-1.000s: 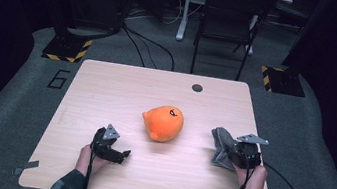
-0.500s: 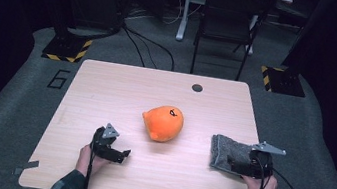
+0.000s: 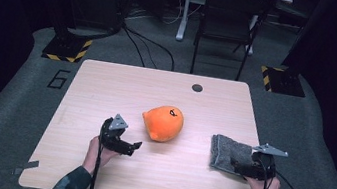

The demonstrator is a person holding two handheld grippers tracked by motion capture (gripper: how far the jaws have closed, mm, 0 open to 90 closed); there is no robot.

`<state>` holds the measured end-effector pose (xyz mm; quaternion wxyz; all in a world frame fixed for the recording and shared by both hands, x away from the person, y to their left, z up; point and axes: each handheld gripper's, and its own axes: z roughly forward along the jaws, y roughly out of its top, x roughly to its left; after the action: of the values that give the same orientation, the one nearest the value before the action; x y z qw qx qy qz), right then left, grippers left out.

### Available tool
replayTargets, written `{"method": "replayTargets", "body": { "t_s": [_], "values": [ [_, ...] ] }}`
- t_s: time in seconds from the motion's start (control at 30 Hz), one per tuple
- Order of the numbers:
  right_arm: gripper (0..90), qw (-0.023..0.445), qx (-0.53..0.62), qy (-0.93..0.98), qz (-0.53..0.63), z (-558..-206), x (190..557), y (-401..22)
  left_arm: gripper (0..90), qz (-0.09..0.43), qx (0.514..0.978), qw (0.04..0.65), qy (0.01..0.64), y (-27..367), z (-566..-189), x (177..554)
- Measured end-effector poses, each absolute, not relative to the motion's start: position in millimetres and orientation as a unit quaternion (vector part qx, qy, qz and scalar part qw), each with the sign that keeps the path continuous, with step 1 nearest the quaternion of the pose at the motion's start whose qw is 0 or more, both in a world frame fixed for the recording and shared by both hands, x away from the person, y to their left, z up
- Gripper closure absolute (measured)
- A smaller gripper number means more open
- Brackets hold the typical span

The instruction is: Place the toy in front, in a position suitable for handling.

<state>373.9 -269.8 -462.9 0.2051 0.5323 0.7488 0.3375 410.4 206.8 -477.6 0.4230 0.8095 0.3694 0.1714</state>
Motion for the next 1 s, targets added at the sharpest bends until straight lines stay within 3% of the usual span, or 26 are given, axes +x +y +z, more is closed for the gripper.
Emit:
{"method": "replayTargets", "body": {
  "t_s": [0.3, 0.7, 0.8, 1.0],
  "values": [
    [7.8, 0.198, 0.530, 0.751, 0.341, -464, 373, -267, 4.5, 0.177, 0.808, 0.427, 0.365, 170, -445, 447],
    [8.0, 0.198, 0.535, 0.750, 0.335, -466, 367, -272, 10.7, 0.153, 0.827, 0.397, 0.367, 131, -461, 476],
    [8.2, 0.195, 0.539, 0.748, 0.335, -467, 365, -272, 17.0, 0.161, 0.833, 0.387, 0.362, 127, -468, 476],
    [8.4, 0.193, 0.541, 0.748, 0.332, -469, 365, -272, 43.8, 0.164, 0.835, 0.386, 0.356, 127, -477, 473]
  ]
}}
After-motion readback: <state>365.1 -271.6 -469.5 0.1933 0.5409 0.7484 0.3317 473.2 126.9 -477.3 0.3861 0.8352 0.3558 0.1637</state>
